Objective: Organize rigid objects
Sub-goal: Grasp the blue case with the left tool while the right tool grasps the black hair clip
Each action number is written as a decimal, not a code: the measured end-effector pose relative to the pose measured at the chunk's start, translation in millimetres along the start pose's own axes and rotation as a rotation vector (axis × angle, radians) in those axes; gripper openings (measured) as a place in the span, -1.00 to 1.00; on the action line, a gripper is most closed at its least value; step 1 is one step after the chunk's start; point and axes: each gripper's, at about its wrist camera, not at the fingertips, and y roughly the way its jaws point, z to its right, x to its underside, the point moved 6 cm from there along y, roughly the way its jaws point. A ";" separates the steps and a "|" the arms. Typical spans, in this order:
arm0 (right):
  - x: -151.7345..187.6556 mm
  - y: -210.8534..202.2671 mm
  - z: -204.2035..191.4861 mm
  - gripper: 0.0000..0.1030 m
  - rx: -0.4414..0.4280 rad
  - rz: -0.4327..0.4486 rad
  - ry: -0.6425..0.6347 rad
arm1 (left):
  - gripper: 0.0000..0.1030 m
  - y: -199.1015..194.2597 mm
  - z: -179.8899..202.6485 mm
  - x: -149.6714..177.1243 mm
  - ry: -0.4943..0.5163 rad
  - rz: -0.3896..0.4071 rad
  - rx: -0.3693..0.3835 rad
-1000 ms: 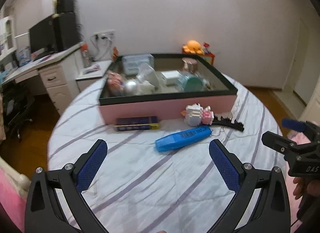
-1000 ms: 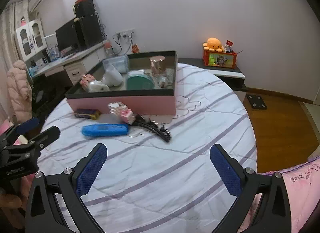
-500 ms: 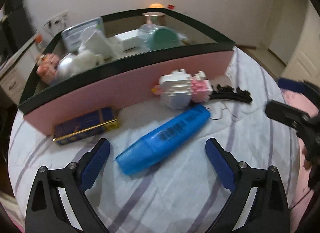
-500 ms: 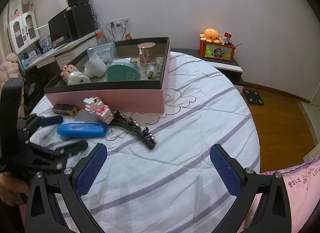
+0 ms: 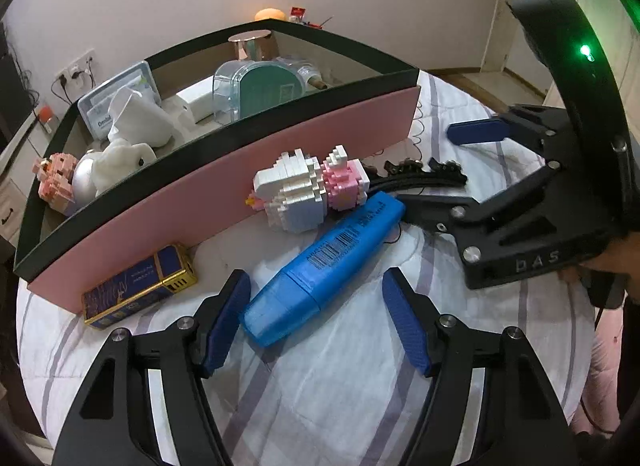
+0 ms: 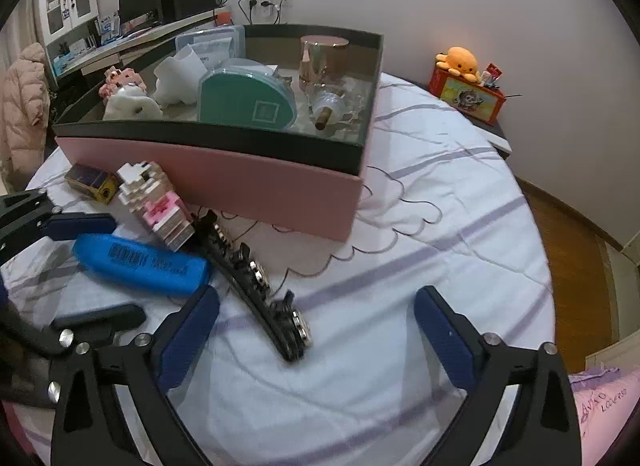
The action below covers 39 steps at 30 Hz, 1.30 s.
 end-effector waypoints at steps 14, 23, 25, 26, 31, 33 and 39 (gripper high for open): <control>0.0 -11.4 -30.3 -0.46 -0.140 -0.012 -0.141 | -0.37 8.8 25.2 -17.3 0.049 0.001 0.067; 13.4 -28.3 -30.4 -0.63 -0.175 0.025 -0.061 | -0.50 -7.5 25.2 2.2 -0.007 0.030 0.046; 18.3 -35.6 -30.5 -0.63 -0.187 0.039 -0.036 | -0.50 -11.8 24.9 8.7 -0.023 0.034 0.047; 19.7 -37.9 -30.8 -0.63 -0.190 0.043 -0.030 | -0.50 -13.0 24.8 10.2 -0.028 0.036 0.043; 24.4 -49.3 -33.2 -0.63 -0.209 0.065 -0.005 | -0.50 -19.7 28.0 16.4 -0.056 0.041 0.035; 25.3 -54.2 -33.8 -0.63 -0.216 0.073 0.003 | -0.50 -23.5 28.8 19.8 -0.062 0.046 0.038; 27.0 -68.8 -35.4 -0.63 -0.235 0.100 0.017 | -0.50 -34.2 19.5 19.1 -0.089 0.065 0.023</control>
